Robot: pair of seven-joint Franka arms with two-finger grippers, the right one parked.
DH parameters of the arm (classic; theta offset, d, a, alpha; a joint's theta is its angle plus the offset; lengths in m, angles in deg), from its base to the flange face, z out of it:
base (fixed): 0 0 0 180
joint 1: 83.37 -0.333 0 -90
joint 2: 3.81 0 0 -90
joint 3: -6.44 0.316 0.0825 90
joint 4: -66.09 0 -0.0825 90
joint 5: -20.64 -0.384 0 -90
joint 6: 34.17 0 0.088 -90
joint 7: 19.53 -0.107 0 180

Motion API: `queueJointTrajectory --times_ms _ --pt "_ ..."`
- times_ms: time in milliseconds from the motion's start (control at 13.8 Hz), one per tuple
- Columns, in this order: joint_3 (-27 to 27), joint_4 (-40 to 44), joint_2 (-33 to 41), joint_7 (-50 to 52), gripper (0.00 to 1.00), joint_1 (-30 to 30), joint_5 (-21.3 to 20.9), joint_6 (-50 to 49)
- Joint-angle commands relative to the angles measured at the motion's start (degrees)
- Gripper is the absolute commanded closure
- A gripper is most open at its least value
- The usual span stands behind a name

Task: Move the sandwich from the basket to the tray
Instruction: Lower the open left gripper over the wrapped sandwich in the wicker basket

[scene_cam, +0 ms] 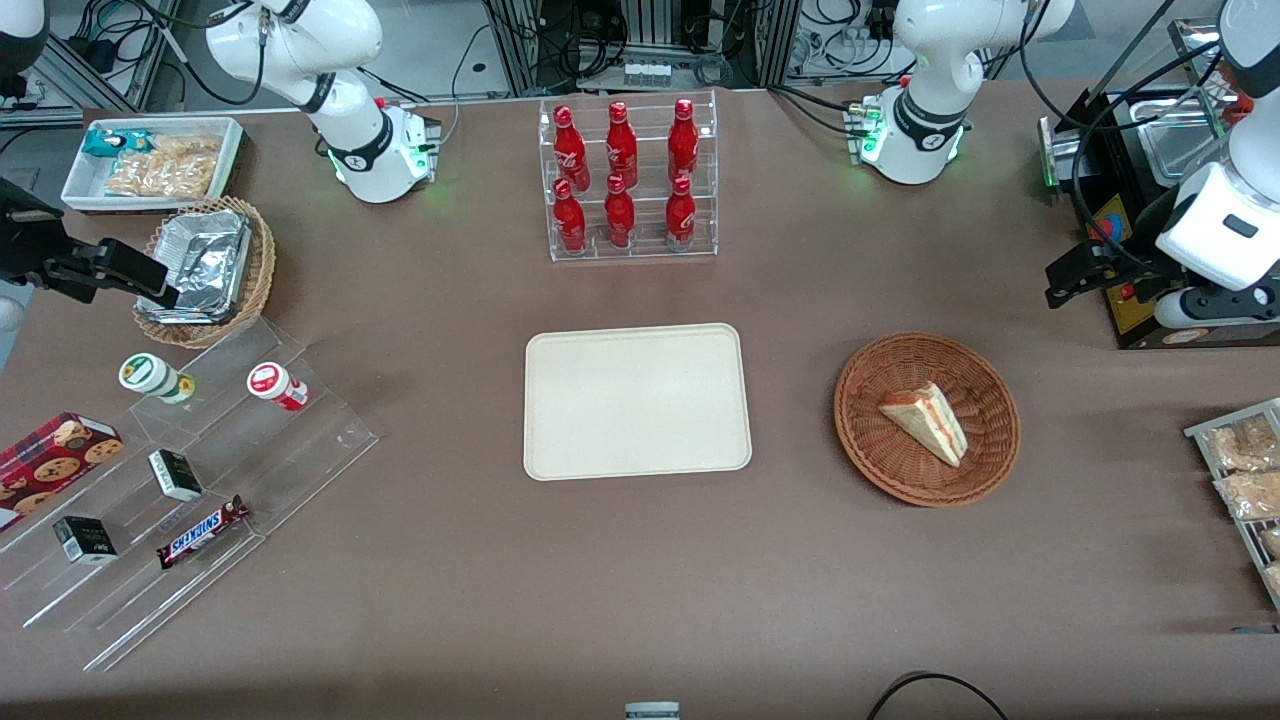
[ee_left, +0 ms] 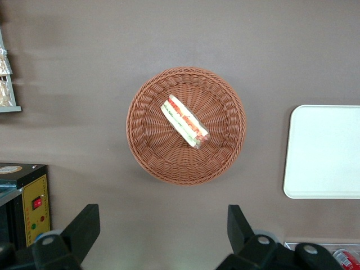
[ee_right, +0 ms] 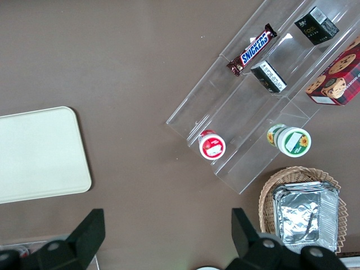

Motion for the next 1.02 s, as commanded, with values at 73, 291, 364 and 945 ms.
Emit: queueJointTrajectory --times_ms 73,291,364,945 --pt "-0.6 0.6 -0.1 0.2 0.00 -0.7 0.2 -1.3" --pt "-0.6 -0.7 -3.2 1.2 0.00 -0.9 0.0 -0.4" --pt "-0.6 -0.9 -5.2 1.2 0.00 -0.9 -0.6 -0.2" --pt "-3.5 -21.5 -5.2 32.2 0.00 -0.5 -2.0 27.1"
